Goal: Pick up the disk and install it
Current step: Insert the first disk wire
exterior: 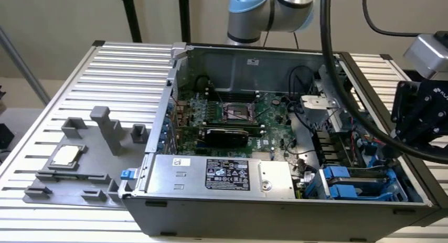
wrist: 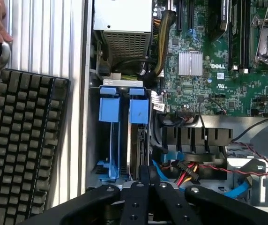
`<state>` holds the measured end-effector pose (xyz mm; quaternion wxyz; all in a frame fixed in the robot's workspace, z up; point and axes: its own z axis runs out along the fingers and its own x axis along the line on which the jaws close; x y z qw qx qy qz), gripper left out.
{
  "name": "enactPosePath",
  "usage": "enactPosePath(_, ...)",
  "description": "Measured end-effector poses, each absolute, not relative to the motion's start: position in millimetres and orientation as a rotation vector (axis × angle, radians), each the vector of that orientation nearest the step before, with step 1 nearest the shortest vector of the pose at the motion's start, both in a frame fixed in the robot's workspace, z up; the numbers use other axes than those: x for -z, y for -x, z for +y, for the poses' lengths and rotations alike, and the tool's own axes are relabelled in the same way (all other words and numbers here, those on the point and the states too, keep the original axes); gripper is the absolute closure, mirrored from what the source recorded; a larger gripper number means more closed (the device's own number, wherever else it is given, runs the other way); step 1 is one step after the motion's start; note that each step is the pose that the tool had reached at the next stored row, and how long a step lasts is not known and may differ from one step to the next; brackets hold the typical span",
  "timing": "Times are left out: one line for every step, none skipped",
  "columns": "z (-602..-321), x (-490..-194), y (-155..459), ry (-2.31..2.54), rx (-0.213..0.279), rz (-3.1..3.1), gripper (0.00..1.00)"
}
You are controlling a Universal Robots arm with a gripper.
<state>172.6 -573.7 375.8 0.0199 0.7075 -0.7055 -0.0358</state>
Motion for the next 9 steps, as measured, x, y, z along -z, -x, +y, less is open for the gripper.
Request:
enactPosePath(-574.1, -374.8, -173.3, -2.194, 0.113, -2.188, 1.00)
enactPosePath(-574.9, -373.8, -173.8, -2.193, 0.114, -2.187, 1.00)
enactPosePath(-576.0, -372.9, -174.1, -2.193, 0.115, -2.187, 1.00)
enactPosePath(-577.5, -372.1, -174.3, -2.193, 0.115, -2.187, 0.00)
enactPosePath(-578.9, -371.3, -174.5, -2.193, 0.115, -2.187, 0.00)
enactPosePath(-580.4, -370.4, -174.7, -2.193, 0.115, -2.187, 0.00)
enactPosePath(-582.0, -369.3, -174.9, -2.193, 0.115, -2.187, 0.00)
enactPosePath(-583.3, -368.1, -175.0, -2.193, 0.115, -2.187, 0.00)
enactPosePath(-584.4, -366.3, -175.1, -2.194, 0.116, -2.187, 0.00)
